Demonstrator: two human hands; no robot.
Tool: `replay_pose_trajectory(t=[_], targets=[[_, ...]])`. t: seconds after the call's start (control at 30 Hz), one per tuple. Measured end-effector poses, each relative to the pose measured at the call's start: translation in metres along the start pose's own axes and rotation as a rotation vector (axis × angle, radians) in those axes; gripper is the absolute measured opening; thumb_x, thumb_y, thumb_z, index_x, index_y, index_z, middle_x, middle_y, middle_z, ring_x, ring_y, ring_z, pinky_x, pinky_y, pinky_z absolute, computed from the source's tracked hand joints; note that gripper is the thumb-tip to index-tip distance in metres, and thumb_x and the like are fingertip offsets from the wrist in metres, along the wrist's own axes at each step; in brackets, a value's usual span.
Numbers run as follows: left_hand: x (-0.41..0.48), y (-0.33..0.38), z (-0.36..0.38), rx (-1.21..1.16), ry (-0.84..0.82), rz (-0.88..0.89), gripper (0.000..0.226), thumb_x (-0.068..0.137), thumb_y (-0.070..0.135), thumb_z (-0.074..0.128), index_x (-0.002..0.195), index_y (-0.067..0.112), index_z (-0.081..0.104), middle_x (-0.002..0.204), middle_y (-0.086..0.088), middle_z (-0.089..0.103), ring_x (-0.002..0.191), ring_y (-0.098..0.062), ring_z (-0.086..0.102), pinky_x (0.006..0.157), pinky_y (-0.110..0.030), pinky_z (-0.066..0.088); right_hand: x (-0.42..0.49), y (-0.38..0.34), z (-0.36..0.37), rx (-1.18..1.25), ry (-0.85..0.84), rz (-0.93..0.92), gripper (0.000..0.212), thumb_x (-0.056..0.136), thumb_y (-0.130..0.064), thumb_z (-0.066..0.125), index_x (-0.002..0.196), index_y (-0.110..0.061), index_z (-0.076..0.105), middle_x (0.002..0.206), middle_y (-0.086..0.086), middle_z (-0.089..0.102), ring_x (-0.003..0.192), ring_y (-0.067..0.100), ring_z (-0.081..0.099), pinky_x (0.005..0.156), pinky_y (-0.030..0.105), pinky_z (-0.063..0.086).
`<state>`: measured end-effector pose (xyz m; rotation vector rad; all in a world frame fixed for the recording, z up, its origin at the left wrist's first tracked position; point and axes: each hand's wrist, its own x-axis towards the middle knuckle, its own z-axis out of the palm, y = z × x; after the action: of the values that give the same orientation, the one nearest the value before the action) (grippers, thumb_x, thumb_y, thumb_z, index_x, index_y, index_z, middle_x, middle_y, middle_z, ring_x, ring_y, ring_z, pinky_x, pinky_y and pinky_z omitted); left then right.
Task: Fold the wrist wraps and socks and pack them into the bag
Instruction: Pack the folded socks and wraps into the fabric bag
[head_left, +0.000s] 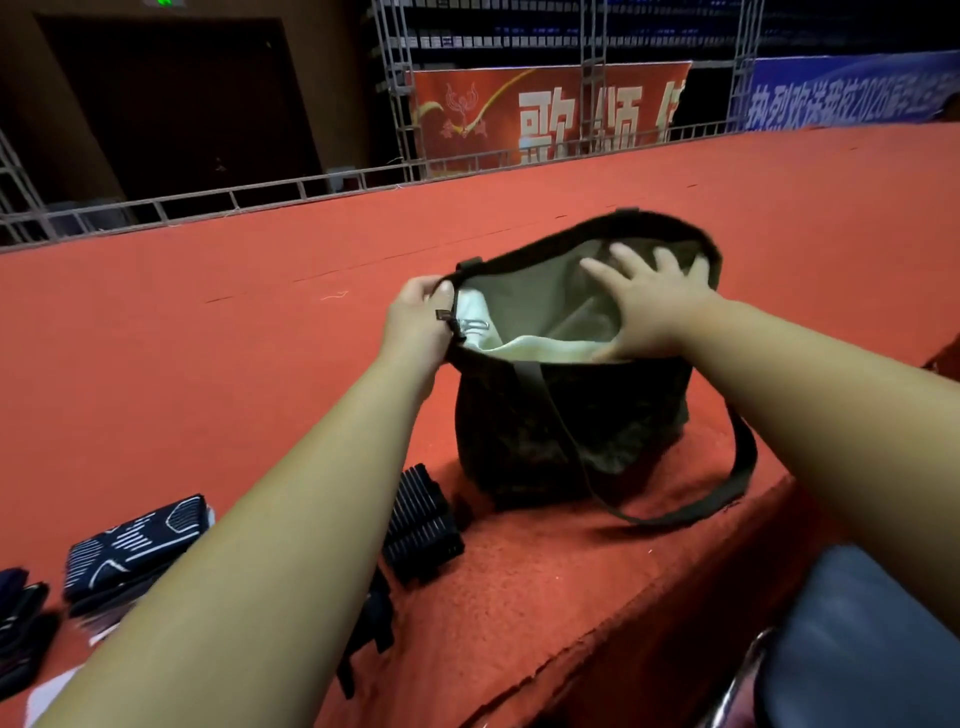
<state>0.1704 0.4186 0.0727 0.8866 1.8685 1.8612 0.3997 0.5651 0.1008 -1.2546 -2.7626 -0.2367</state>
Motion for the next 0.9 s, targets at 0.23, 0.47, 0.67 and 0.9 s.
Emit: replay_pose_trajectory(t=[0.23,0.47,0.67,0.9], targets=[[-0.031,-0.034,-0.020,0.152,-0.243,-0.384,0.010,0.105,0.013,0.064,0.108,0.003,0.063,0.096,-0.019,0.067,0.069,-0.027,0.070,0.056,-0.040,0.065,-0.014,-0.010,0.027,0.058,-0.237,-0.052,0.128,0.068,-0.073,0.082,0.166,-0.046,0.005,0.175,-0.006,0.022,0.156,0.032,0.033,0.124,0.065,0.025],[-0.055,-0.046,-0.036,0.246,-0.197,-0.376,0.014,0.088,-0.008,0.070,0.084,0.003,0.063,0.103,-0.027,0.072,0.082,-0.033,0.071,0.092,-0.051,0.059,-0.058,-0.050,0.058,0.283,-0.224,-0.162,0.092,0.090,-0.041,0.070,0.167,-0.038,0.020,0.161,0.001,0.042,0.147,0.027,0.045,0.119,0.046,0.040],[-0.078,-0.009,-0.081,0.413,-0.281,-0.213,0.018,0.103,0.011,0.063,0.121,0.009,0.061,0.120,-0.012,0.072,0.105,-0.025,0.076,0.089,-0.044,0.063,-0.081,-0.105,0.040,0.440,-0.051,-0.198,0.055,0.096,-0.031,0.066,0.148,-0.017,0.054,0.134,0.005,0.067,0.126,0.028,0.061,0.101,0.035,0.048],[-0.117,-0.005,-0.193,0.404,-0.259,-0.258,0.016,0.108,0.017,0.057,0.123,0.010,0.062,0.110,-0.006,0.081,0.093,-0.024,0.079,0.069,-0.031,0.057,-0.113,-0.196,0.023,0.600,-0.021,-0.344,0.026,0.098,-0.031,0.064,0.120,-0.025,0.075,0.116,-0.003,0.077,0.112,0.017,0.068,0.096,0.031,0.051]])
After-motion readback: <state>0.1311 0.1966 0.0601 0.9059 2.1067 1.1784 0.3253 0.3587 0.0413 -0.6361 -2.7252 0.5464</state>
